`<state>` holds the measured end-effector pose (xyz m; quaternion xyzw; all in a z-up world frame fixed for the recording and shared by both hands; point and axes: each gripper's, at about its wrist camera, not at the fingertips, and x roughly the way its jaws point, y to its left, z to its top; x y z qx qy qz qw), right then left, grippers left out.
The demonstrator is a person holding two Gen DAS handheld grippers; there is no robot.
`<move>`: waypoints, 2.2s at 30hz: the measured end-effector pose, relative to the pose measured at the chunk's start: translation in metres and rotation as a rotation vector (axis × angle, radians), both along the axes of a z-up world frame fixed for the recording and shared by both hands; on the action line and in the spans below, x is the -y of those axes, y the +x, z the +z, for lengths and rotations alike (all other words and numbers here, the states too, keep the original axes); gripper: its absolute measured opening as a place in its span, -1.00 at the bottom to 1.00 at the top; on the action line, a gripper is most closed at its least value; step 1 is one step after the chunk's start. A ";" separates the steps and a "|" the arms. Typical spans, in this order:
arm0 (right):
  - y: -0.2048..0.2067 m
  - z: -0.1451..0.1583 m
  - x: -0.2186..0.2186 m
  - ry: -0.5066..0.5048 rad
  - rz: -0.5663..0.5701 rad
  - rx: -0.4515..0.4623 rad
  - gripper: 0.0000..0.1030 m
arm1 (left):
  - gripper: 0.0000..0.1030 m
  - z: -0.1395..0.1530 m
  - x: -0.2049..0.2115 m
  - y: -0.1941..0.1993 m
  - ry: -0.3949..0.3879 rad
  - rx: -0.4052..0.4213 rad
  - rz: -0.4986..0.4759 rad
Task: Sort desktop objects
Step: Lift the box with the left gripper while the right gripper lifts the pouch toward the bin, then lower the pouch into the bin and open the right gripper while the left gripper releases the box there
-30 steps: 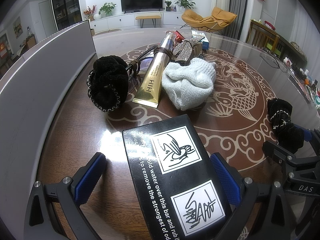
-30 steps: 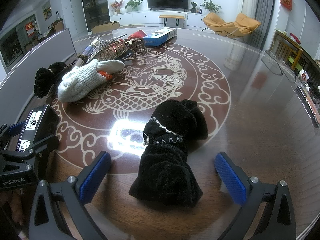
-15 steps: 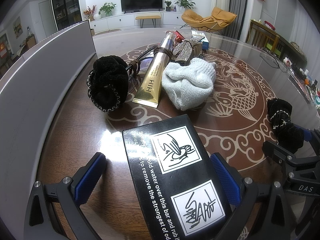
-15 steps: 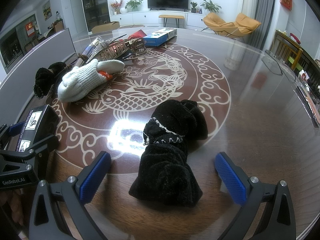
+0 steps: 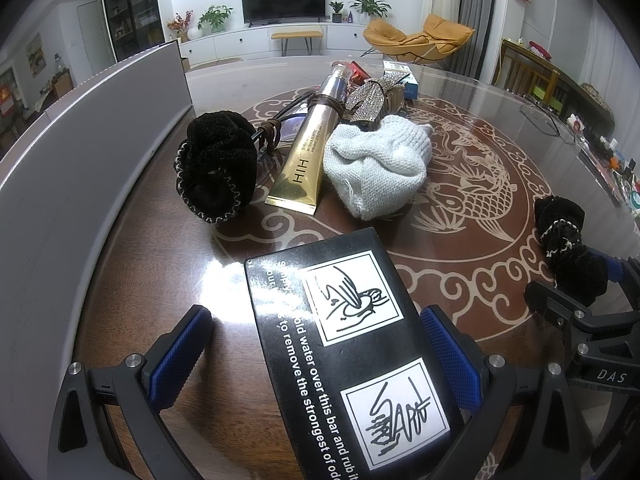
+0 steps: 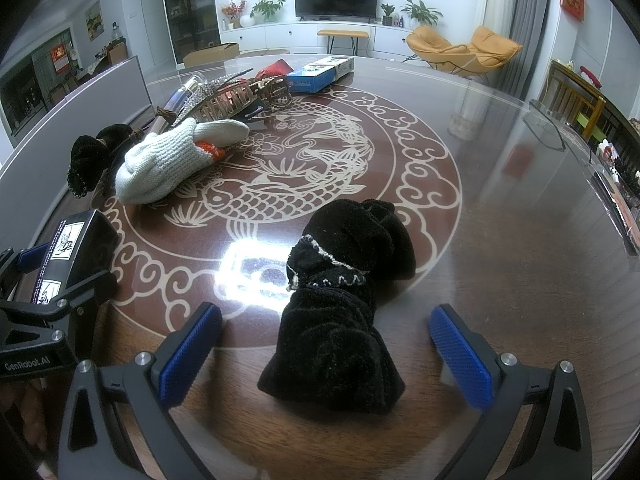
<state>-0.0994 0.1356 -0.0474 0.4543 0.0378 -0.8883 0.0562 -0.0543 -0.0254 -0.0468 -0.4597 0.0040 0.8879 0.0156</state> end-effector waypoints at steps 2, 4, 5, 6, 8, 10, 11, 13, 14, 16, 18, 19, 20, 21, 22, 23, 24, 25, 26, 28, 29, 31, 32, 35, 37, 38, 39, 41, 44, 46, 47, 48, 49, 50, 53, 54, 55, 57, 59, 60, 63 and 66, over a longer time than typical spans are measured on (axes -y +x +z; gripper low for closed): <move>0.000 0.000 0.000 0.000 0.000 0.000 1.00 | 1.00 0.001 -0.001 0.001 0.001 0.007 -0.007; 0.000 0.000 0.000 0.000 0.000 0.000 1.00 | 1.00 0.001 -0.006 0.003 0.000 0.013 -0.031; 0.000 0.000 0.000 0.000 0.000 0.000 1.00 | 1.00 0.001 -0.007 0.005 -0.002 0.017 -0.054; 0.000 0.000 0.000 0.000 0.000 0.000 1.00 | 0.99 0.002 -0.008 0.007 -0.004 0.016 -0.065; 0.000 0.000 0.000 0.000 0.000 0.000 1.00 | 0.48 0.006 -0.008 0.014 -0.002 -0.007 -0.101; 0.000 0.000 0.000 0.000 0.000 0.000 1.00 | 0.13 0.010 -0.007 0.016 0.001 -0.010 -0.120; 0.000 0.000 0.000 0.000 0.000 0.000 1.00 | 0.13 0.011 -0.007 0.017 0.003 -0.005 -0.128; 0.000 0.000 0.000 0.000 0.000 0.000 1.00 | 0.13 0.011 -0.006 0.024 -0.001 -0.010 -0.142; 0.000 0.000 0.000 0.000 0.000 0.000 1.00 | 0.13 0.009 -0.008 0.028 0.003 -0.011 -0.146; 0.000 0.000 0.000 0.000 0.001 0.000 1.00 | 0.13 0.010 -0.006 0.041 0.019 -0.009 -0.145; 0.001 0.000 0.000 0.000 0.001 0.000 1.00 | 0.13 0.011 0.000 0.055 0.045 -0.002 -0.131; 0.000 0.000 0.000 0.000 0.001 0.000 1.00 | 0.13 0.012 0.004 0.061 0.066 0.004 -0.116; 0.001 0.000 0.000 0.000 0.001 0.000 1.00 | 0.13 0.011 0.007 0.066 0.083 0.008 -0.104; 0.000 0.000 0.000 0.000 0.001 0.000 1.00 | 0.13 0.012 0.012 0.072 0.103 0.013 -0.088; 0.001 0.000 0.000 0.000 0.001 0.000 1.00 | 0.13 0.013 0.016 0.077 0.114 0.016 -0.078; 0.001 0.000 0.000 0.000 0.001 0.000 1.00 | 0.13 0.014 0.020 0.081 0.116 0.016 -0.072; 0.001 0.000 0.000 0.000 0.001 0.000 1.00 | 0.13 0.015 0.023 0.085 0.111 0.014 -0.068; 0.001 0.000 0.000 0.000 0.001 0.000 1.00 | 0.13 0.017 0.025 0.088 0.110 0.008 -0.063; 0.001 0.000 0.000 0.000 0.001 0.000 1.00 | 0.13 0.019 0.029 0.091 0.125 -0.006 -0.057; 0.001 0.000 0.000 0.000 0.001 0.000 1.00 | 0.13 0.019 0.035 0.093 0.145 -0.004 -0.046; 0.001 0.000 0.000 0.000 0.001 0.000 1.00 | 0.12 0.019 0.036 0.091 0.155 -0.001 -0.049; 0.001 0.000 0.001 0.001 0.001 0.001 1.00 | 0.13 0.019 0.038 0.091 0.153 -0.011 -0.057; -0.004 0.002 0.002 0.002 0.016 0.031 1.00 | 0.13 0.021 0.040 0.092 0.153 -0.019 -0.056; -0.010 0.013 0.014 -0.043 0.136 0.089 0.81 | 0.13 0.024 0.049 0.097 0.184 -0.026 -0.047; -0.011 0.037 0.025 -0.139 0.179 0.024 0.81 | 0.13 0.024 0.053 0.099 0.182 -0.025 -0.043; -0.014 0.051 0.035 -0.183 0.200 -0.003 0.81 | 0.13 0.024 0.054 0.099 0.180 -0.025 -0.041; -0.021 0.063 0.044 -0.207 0.217 -0.011 0.81 | 0.13 0.024 0.057 0.100 0.179 -0.026 -0.037; -0.038 0.087 0.053 -0.217 0.222 -0.019 0.81 | 0.13 0.025 0.063 0.102 0.184 -0.023 -0.025; -0.057 0.108 0.038 -0.195 0.200 -0.026 0.95 | 0.12 0.027 0.073 0.109 0.197 -0.028 -0.005; -0.060 0.102 0.025 -0.160 0.209 0.041 1.00 | 0.12 0.028 0.077 0.113 0.207 -0.033 0.002; -0.054 0.092 0.020 -0.151 0.222 0.088 1.00 | 0.13 0.027 0.076 0.114 0.212 -0.033 0.001; -0.043 0.086 0.020 -0.152 0.241 0.106 1.00 | 0.13 0.028 0.074 0.114 0.221 -0.034 -0.005; -0.035 0.082 0.022 -0.151 0.265 0.114 1.00 | 0.13 0.028 0.072 0.113 0.225 -0.034 -0.012; -0.023 0.072 0.031 -0.118 0.306 0.119 1.00 | 0.13 0.029 0.070 0.112 0.229 -0.034 -0.019; -0.021 0.042 0.053 -0.016 0.387 0.154 1.00 | 0.13 0.032 0.059 0.111 0.227 -0.025 -0.047; -0.022 0.035 0.058 -0.004 0.405 0.169 0.99 | 0.13 0.034 0.058 0.112 0.222 -0.024 -0.050; -0.025 0.025 0.063 0.009 0.427 0.194 0.86 | 0.13 0.036 0.058 0.114 0.217 -0.023 -0.051; -0.024 0.013 0.066 0.054 0.438 0.228 0.21 | 0.13 0.037 0.062 0.117 0.225 -0.018 -0.041; -0.020 0.014 0.066 0.061 0.453 0.202 -0.42 | 0.13 0.038 0.069 0.120 0.244 -0.011 -0.026; -0.017 0.014 0.066 0.068 0.449 0.198 -0.42 | 0.12 0.039 0.073 0.121 0.253 -0.006 -0.019; -0.003 0.024 0.067 0.036 0.457 0.174 -0.42 | 0.12 0.057 0.084 0.127 0.302 -0.014 -0.012; 0.011 0.058 0.077 -0.049 0.474 0.132 -0.42 | 0.12 0.092 0.106 0.135 0.354 -0.069 -0.012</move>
